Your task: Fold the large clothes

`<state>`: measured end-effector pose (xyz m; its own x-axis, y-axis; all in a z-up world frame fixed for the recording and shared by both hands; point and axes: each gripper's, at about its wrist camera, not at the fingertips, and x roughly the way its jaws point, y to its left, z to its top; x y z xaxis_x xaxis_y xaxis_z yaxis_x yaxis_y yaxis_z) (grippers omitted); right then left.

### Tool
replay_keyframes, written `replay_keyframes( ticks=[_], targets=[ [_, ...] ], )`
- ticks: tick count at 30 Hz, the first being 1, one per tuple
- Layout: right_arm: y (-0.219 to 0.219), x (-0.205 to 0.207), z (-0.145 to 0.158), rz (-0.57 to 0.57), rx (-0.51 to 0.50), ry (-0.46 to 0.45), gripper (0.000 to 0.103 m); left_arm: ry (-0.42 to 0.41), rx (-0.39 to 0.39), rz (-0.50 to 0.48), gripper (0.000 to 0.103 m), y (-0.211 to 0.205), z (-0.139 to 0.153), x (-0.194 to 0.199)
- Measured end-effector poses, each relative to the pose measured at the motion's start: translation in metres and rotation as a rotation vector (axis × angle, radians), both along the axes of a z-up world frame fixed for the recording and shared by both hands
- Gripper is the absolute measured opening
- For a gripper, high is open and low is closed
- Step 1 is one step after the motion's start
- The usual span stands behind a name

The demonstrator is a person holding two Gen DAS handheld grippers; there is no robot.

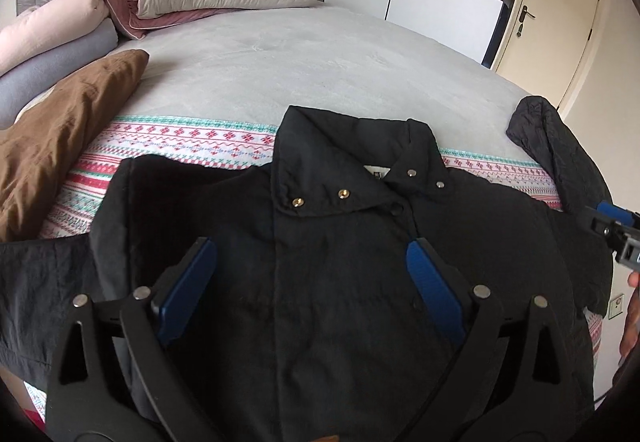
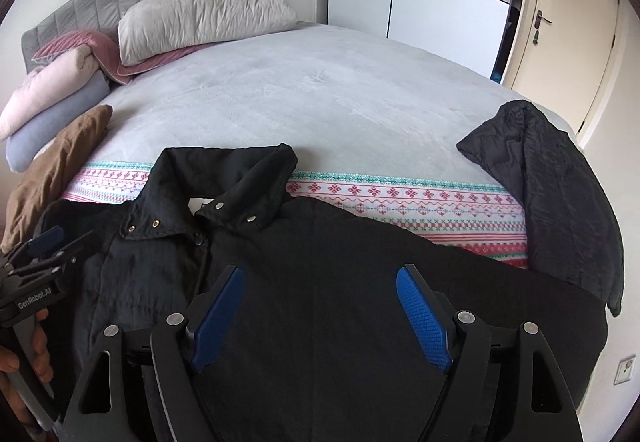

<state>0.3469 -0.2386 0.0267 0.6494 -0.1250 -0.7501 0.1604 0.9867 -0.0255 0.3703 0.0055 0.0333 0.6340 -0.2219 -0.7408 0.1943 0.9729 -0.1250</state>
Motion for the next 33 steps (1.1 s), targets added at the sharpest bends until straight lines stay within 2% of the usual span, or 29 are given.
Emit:
replay_keyframes(
  ticks=[7,12,18,20,22,24,25,26,27,28,29,30,31,33],
  targets=[
    [0.002,-0.058,0.002,0.027,0.062,0.017,0.082,0.015,0.02,0.109,0.096,0.098,0.009,-0.059],
    [0.025,-0.098,-0.003,0.121,0.044,0.027,0.082,-0.032,0.125,0.191,0.096,0.177,0.006,-0.087],
    [0.036,-0.138,-0.003,0.188,0.023,0.016,0.082,-0.023,0.243,0.315,0.096,0.292,-0.024,-0.078],
    [0.035,-0.148,-0.004,0.191,0.009,0.016,0.082,0.01,0.284,0.361,0.096,0.327,-0.038,-0.067],
    [0.033,-0.156,-0.006,0.188,-0.003,0.023,0.082,0.067,0.241,0.365,0.096,0.358,-0.054,-0.056],
    [0.028,-0.163,-0.008,0.179,-0.007,0.031,0.082,0.128,0.138,0.37,0.096,0.382,-0.072,-0.048],
    [0.025,-0.165,-0.009,0.17,-0.005,0.034,0.082,0.161,0.058,0.366,0.091,0.391,-0.08,-0.046],
    [0.022,-0.168,-0.01,0.16,0.0,0.036,0.082,0.2,-0.04,0.353,0.062,0.397,-0.088,-0.046],
    [0.018,-0.171,-0.011,0.149,0.008,0.038,0.082,0.251,-0.133,0.346,0.042,0.399,-0.094,-0.047],
    [0.014,-0.173,-0.013,0.137,0.018,0.041,0.082,0.277,-0.183,0.353,0.02,0.396,-0.093,-0.048],
    [0.009,-0.175,-0.015,0.123,0.031,0.044,0.082,0.26,-0.176,0.349,0.019,0.388,-0.085,-0.052],
    [0.005,-0.177,-0.017,0.109,0.048,0.049,0.082,0.226,-0.115,0.331,0.017,0.375,-0.072,-0.055],
    [0.001,-0.177,-0.02,0.096,0.066,0.057,0.082,0.182,-0.054,0.305,0.012,0.36,-0.055,-0.06],
    [-0.006,-0.178,-0.024,0.07,0.097,0.073,0.082,0.064,-0.006,0.28,0.011,0.34,-0.014,-0.072]
  ],
)
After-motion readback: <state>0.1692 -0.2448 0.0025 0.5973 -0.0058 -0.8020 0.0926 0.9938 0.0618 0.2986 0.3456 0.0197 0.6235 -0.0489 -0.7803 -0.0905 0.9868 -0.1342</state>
